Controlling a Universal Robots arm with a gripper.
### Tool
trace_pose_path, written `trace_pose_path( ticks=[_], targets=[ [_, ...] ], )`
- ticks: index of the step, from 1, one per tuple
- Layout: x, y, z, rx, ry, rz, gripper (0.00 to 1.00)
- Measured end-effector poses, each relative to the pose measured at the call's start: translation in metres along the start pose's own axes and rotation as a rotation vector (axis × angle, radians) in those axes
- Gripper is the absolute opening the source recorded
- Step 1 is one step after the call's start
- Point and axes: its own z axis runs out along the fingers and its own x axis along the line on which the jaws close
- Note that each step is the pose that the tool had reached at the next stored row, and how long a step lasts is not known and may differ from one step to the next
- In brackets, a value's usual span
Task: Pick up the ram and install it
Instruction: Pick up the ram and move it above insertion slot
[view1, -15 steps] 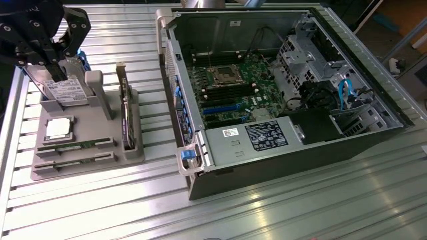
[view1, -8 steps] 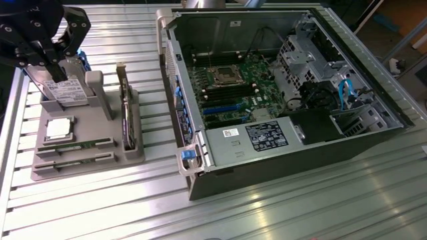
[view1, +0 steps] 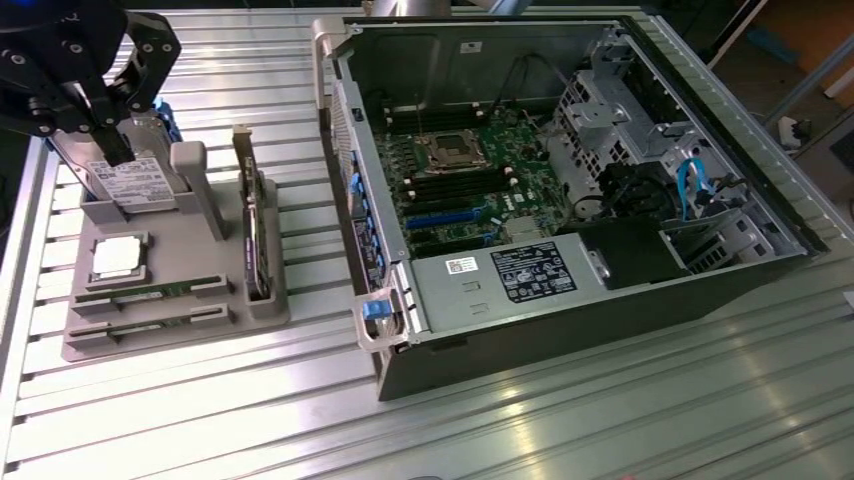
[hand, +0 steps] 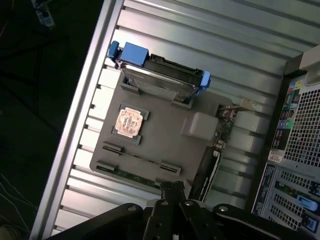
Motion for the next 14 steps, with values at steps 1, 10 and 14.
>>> trace_pose_path(
  ticks=[1,10,14],
  targets=[
    [0.0,0.0,0.0,-0.0001,0.0002,-0.005,0.11],
    [0.0002,-0.0004,-0.0001,-0.0007,0.0027,-0.06,0.11],
    [0.0002,-0.0004,0.0,-0.0011,0.0038,-0.088,0.11]
  ],
)
